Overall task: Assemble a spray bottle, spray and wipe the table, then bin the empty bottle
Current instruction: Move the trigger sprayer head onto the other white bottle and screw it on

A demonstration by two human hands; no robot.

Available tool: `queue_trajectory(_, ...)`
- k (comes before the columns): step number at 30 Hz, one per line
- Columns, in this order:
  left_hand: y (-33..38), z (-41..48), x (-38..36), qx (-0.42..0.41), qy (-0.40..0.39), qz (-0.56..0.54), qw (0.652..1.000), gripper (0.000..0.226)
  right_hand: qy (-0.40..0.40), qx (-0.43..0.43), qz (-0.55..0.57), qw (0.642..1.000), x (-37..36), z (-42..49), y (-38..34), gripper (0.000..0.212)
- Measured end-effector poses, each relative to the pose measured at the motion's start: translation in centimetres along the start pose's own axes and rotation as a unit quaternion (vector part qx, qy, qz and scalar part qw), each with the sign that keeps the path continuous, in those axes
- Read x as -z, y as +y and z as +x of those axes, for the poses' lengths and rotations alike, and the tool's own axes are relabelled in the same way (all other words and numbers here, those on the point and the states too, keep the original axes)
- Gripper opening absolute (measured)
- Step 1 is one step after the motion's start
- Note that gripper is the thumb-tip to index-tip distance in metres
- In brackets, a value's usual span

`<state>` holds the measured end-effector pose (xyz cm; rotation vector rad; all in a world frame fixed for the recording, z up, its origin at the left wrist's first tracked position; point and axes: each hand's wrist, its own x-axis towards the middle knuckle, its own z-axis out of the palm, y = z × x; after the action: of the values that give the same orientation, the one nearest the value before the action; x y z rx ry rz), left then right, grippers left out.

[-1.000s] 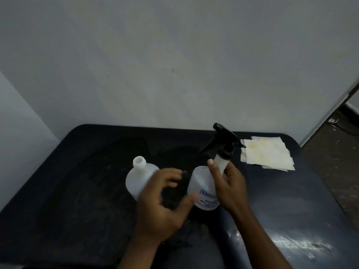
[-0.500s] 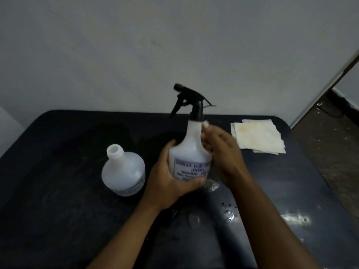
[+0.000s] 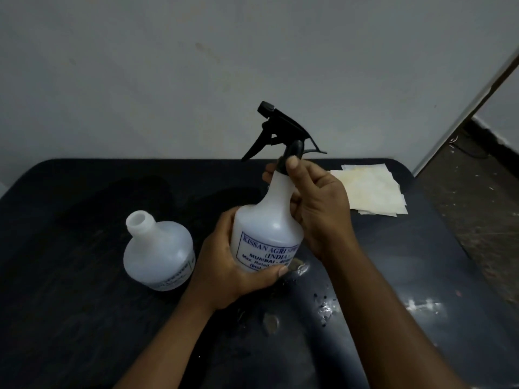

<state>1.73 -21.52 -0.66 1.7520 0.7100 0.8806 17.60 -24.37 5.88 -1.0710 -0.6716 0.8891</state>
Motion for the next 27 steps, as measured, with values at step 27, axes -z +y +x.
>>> queue_trajectory(27, -0.6, -0.2, -0.2, 0.038, -0.057, -0.076, 0.995, 0.081, -0.106, -0.070, 0.104, 0.986, 1.6, 0.1, 0.4, 0.039)
